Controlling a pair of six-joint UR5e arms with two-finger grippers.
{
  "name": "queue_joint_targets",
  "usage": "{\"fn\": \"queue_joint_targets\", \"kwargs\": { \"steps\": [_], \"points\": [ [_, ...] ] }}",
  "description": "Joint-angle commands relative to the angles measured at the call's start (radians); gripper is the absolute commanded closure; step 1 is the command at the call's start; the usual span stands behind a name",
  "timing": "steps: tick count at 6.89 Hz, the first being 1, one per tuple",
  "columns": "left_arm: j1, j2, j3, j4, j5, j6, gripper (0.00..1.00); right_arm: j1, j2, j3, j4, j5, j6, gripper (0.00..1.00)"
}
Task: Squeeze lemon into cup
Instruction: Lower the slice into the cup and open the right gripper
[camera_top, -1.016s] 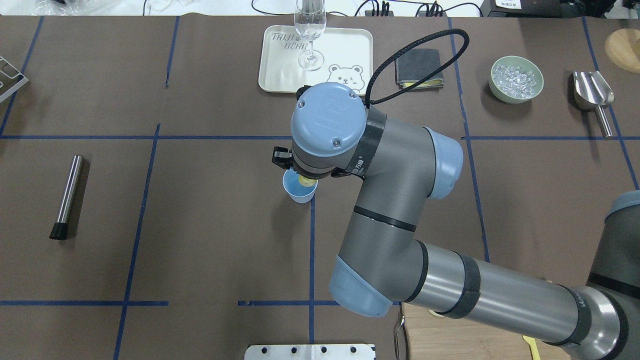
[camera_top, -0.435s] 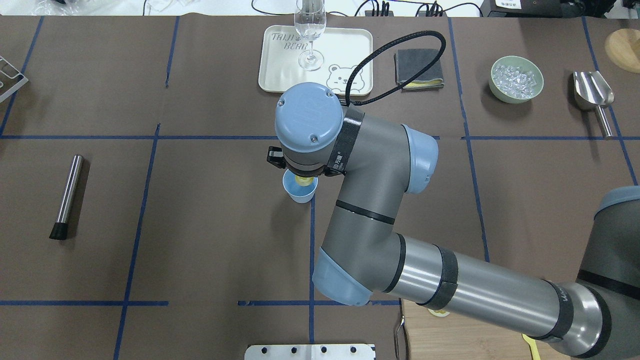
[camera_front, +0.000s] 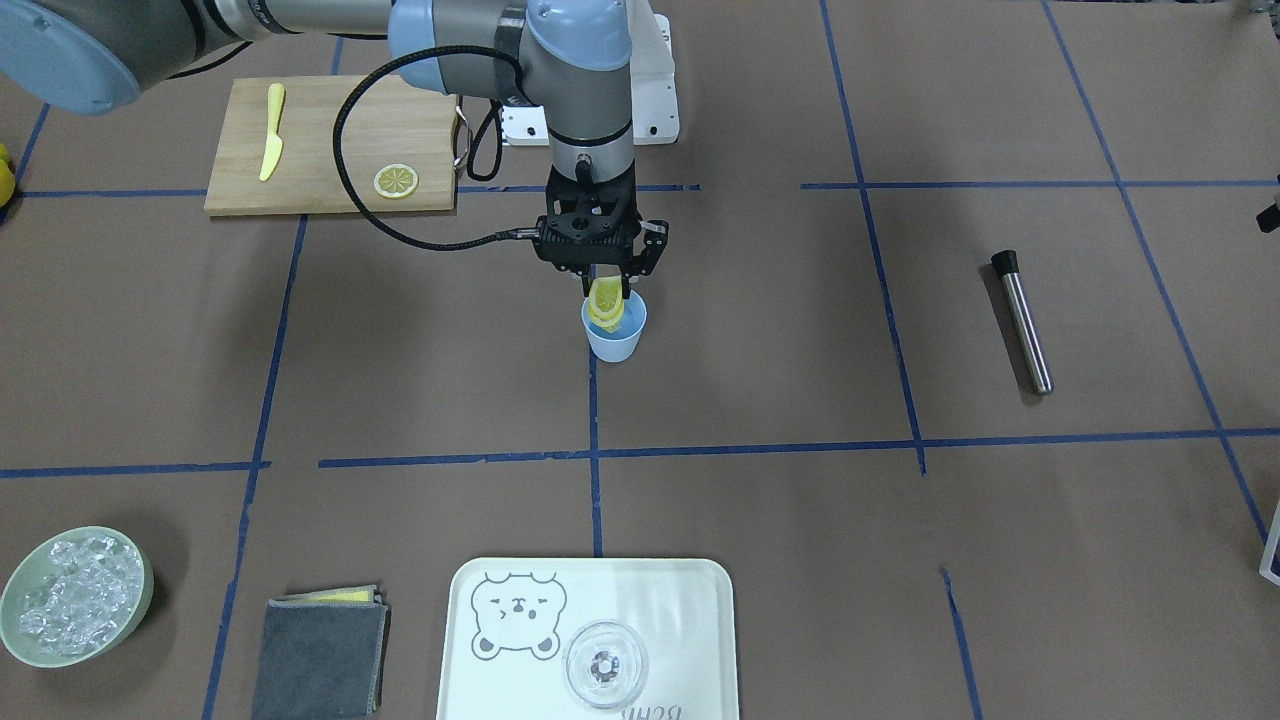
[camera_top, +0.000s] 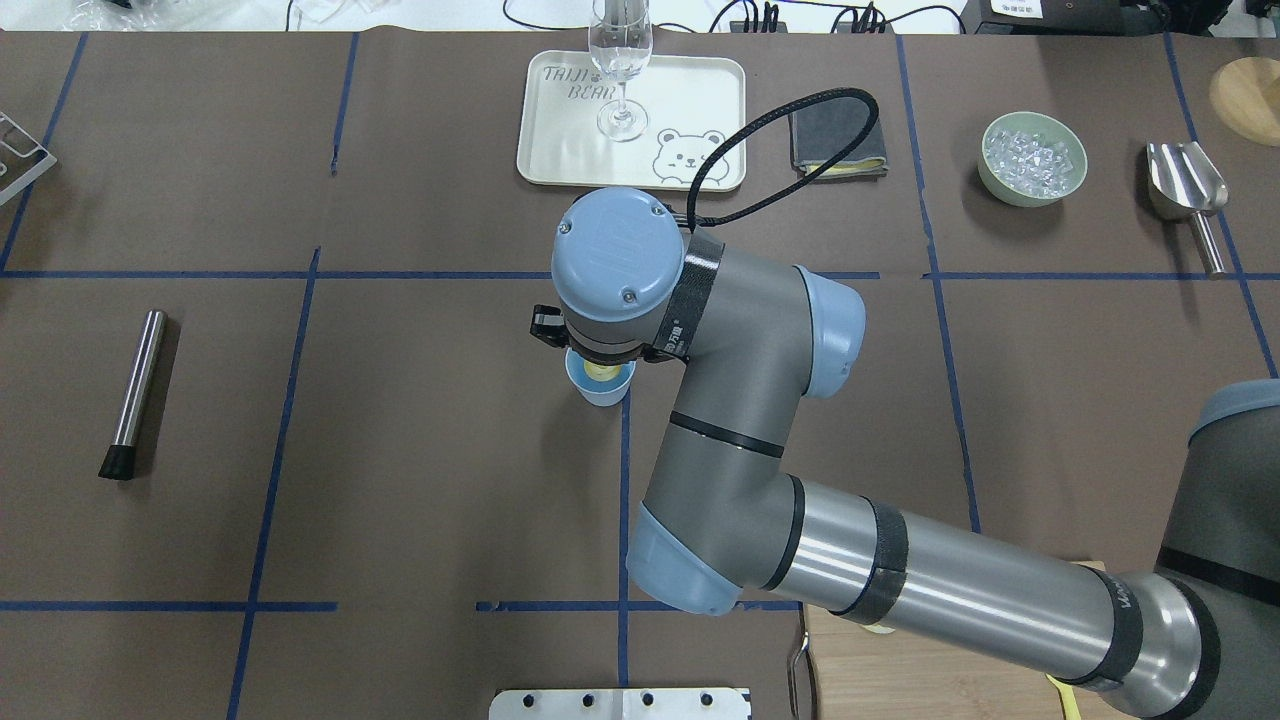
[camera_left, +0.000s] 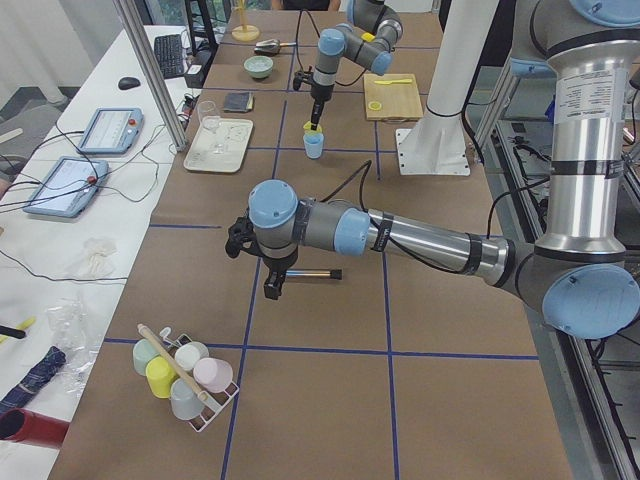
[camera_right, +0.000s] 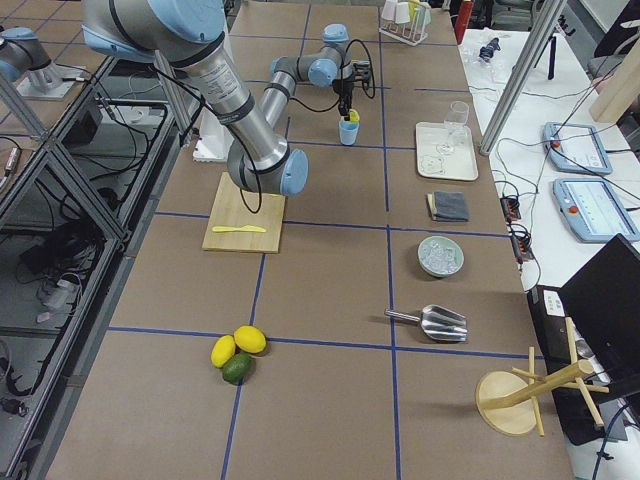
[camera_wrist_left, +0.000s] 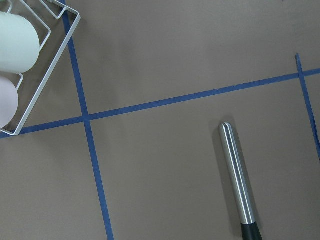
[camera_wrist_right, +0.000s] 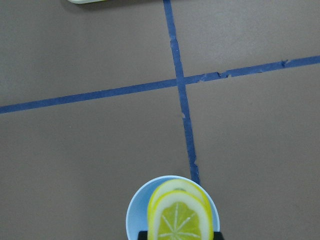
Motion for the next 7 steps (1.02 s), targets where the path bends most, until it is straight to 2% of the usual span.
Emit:
{"fn": "queue_joint_targets", "kwargs": {
  "steps": [1, 2, 3, 6, 7],
  "points": [
    [0.0, 0.0, -0.002, 0.0, -0.011, 0.0, 0.0, 0.001, 0.0, -0.014, 0.015, -0.001, 0.002, 0.29],
    [0.0, 0.003, -0.002, 0.0, -0.011, 0.0, 0.0, -0.001, -0.001, -0.016, 0.015, -0.001, 0.008, 0.1],
    [0.0, 0.005, -0.004, 0.0, -0.011, 0.0, 0.0, -0.001, -0.001, -0.016, 0.015, -0.001, 0.009, 0.05],
    [0.001, 0.003, -0.004, 0.002, -0.011, -0.011, 0.0, -0.001, 0.0, -0.014, 0.017, 0.0, 0.011, 0.05],
    [0.009, -0.003, 0.01, -0.002, -0.008, -0.071, 0.0, 0.004, 0.0, 0.0, 0.015, 0.018, 0.009, 0.01]
  ]
}}
